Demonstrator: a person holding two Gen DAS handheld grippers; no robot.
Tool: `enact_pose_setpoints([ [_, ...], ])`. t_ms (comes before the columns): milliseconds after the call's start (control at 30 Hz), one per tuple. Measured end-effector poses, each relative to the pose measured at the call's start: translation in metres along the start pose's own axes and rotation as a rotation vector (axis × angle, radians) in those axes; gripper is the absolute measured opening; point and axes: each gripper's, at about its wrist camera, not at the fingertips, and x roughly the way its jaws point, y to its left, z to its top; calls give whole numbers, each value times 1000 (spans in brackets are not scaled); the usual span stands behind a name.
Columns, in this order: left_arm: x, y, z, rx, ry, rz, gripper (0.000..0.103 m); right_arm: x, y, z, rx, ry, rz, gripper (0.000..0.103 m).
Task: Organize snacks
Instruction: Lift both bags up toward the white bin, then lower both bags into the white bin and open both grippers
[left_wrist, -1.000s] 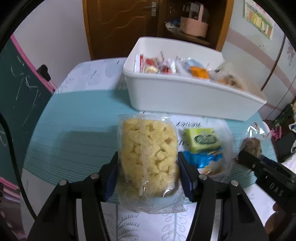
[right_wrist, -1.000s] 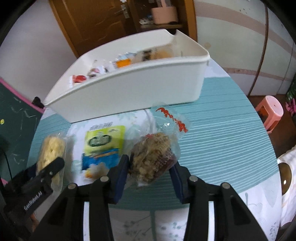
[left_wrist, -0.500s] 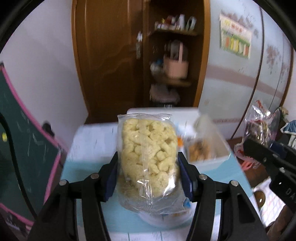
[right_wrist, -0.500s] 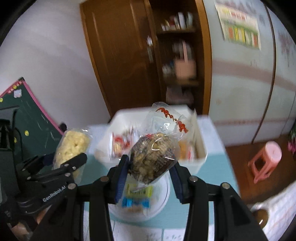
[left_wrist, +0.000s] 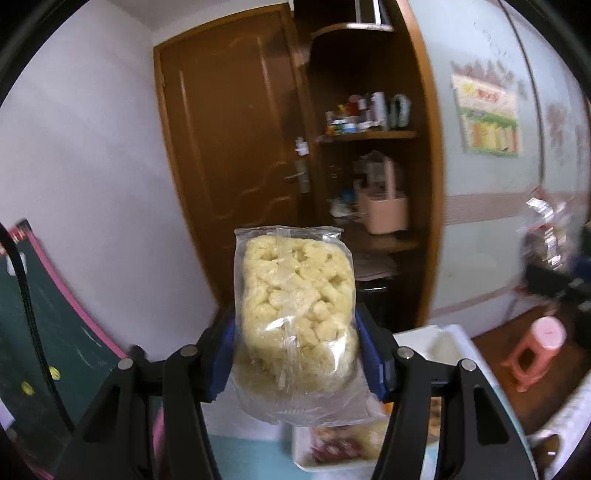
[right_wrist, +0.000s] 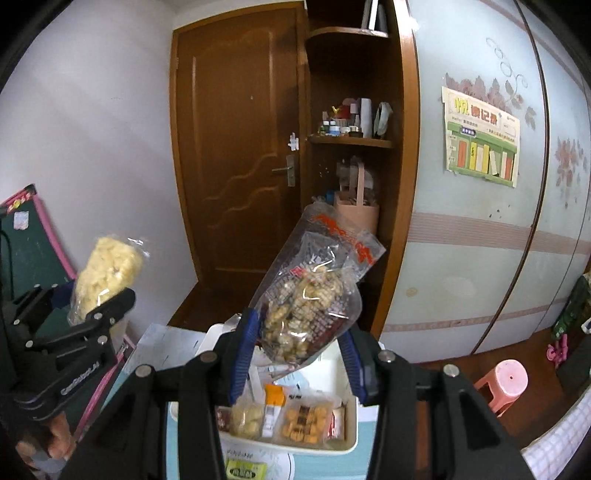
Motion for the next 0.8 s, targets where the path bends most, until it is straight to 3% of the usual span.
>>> enact_pose_setpoints([
  [100, 40, -2, -5, 10, 78, 0, 57, 20, -6, 1, 27, 30, -4, 44],
  [333, 107, -19, -39, 45, 215, -45, 57, 89, -13, -30, 29, 191, -30, 44],
  [533, 140, -32, -61, 57, 289, -83, 57, 133, -14, -54, 35, 302, -27, 45],
  [633, 137, -33, -73, 65, 312, -90, 59, 151, -14, -58, 31, 342, -41, 45],
  [700, 141, -34, -78, 70, 328, -89, 84, 161, -13, -62, 22, 362, -53, 45],
  [767, 140, -36, -78, 75, 307, -87, 97, 169, -11, -65, 3, 375, -65, 46],
  [800, 138, -36, -79, 79, 297, -92, 97, 173, -11, -66, -2, 384, -65, 47],
])
